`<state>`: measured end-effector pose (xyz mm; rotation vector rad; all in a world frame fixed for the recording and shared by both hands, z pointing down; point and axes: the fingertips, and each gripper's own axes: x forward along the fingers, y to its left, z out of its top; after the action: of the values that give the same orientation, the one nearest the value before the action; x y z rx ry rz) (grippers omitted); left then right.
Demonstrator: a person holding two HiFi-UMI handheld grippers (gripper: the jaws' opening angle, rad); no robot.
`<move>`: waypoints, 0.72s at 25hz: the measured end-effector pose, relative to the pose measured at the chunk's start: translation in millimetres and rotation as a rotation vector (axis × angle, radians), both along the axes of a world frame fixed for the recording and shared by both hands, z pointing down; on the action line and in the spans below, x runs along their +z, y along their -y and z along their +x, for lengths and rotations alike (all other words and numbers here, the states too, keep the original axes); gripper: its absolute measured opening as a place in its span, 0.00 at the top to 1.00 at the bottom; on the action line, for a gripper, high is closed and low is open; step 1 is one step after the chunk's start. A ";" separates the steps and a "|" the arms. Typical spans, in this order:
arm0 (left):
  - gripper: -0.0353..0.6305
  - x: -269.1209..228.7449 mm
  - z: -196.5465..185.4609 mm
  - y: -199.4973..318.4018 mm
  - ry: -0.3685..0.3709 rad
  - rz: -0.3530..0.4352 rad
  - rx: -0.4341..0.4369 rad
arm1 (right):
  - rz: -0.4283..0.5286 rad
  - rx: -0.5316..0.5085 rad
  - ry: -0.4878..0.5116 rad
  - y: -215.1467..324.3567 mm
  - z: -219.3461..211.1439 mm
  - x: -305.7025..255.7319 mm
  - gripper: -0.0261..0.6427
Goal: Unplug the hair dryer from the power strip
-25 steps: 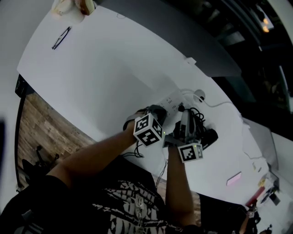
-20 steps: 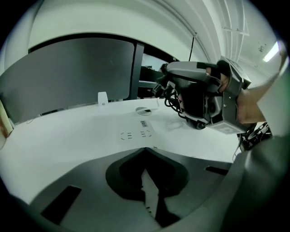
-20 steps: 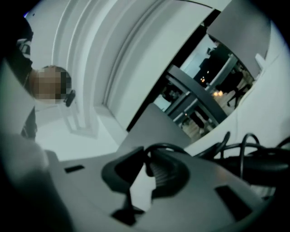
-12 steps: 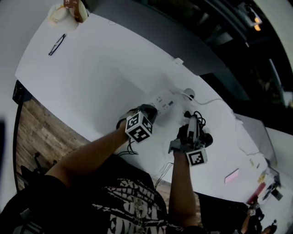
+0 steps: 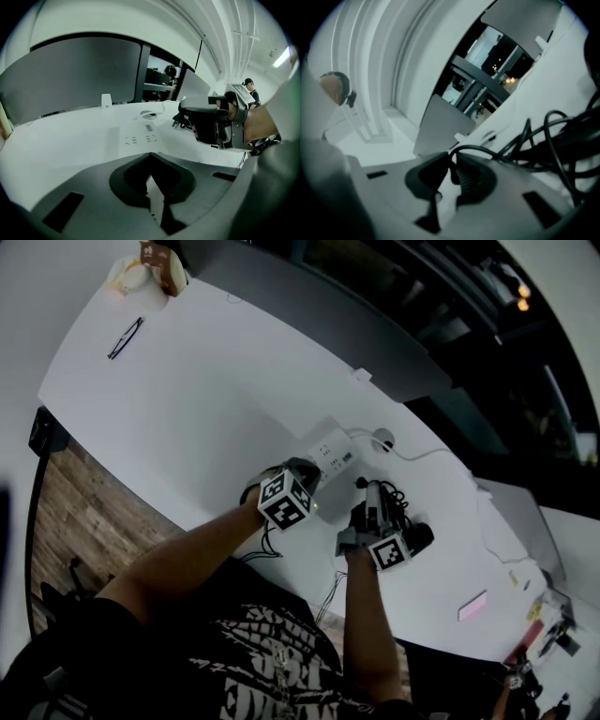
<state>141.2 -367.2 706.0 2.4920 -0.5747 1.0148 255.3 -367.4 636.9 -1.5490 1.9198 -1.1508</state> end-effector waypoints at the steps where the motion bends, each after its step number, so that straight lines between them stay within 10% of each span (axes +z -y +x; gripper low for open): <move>1: 0.91 0.3 -0.1 0.3 -0.001 -0.001 0.000 | -0.024 -0.003 0.009 -0.9 -2.2 7.0 0.86; 11: 0.91 -2.0 -1.1 -3.7 -0.054 -0.044 0.047 | -0.247 -0.116 -0.070 -57.7 -27.0 45.3 0.73; 18: 0.91 -150.6 -64.2 -16.8 -0.341 0.373 -0.178 | -0.038 -0.136 -0.408 -102.4 -19.1 -55.1 0.81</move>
<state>77.0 -350.3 555.4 2.7820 -0.9216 0.4299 236.2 -265.0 581.8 -1.8082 2.3057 -0.9832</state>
